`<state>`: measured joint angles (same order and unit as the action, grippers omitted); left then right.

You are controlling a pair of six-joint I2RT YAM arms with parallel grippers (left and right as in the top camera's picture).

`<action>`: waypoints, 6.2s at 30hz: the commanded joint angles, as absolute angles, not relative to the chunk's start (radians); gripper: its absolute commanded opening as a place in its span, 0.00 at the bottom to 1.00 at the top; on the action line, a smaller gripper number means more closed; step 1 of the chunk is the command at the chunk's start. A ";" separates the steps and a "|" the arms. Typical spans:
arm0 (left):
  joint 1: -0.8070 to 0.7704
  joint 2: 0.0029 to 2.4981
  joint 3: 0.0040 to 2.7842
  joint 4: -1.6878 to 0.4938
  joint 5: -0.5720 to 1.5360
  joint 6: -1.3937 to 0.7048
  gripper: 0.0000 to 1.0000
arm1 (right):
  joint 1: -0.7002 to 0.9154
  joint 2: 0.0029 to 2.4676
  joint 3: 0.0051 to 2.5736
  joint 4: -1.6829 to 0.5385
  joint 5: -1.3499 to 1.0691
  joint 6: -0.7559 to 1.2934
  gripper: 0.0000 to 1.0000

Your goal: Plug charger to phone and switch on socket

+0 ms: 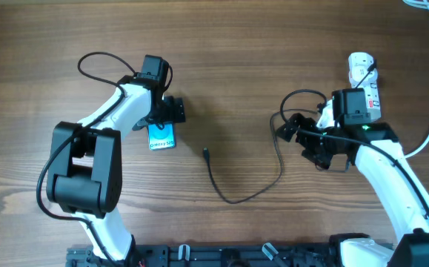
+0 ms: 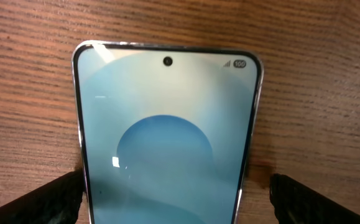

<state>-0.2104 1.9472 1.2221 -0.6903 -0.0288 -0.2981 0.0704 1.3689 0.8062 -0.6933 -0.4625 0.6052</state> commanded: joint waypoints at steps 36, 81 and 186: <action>-0.214 1.926 1.199 -0.727 0.159 -0.296 0.55 | 0.346 1.524 0.726 -0.156 -0.653 0.412 1.00; -0.269 1.834 1.204 -0.710 0.752 -0.319 0.81 | 0.496 1.676 0.726 0.260 -0.860 0.706 0.04; -0.317 1.670 0.966 -0.729 -0.006 -0.367 0.04 | 0.557 1.678 0.726 0.001 -0.459 0.733 1.00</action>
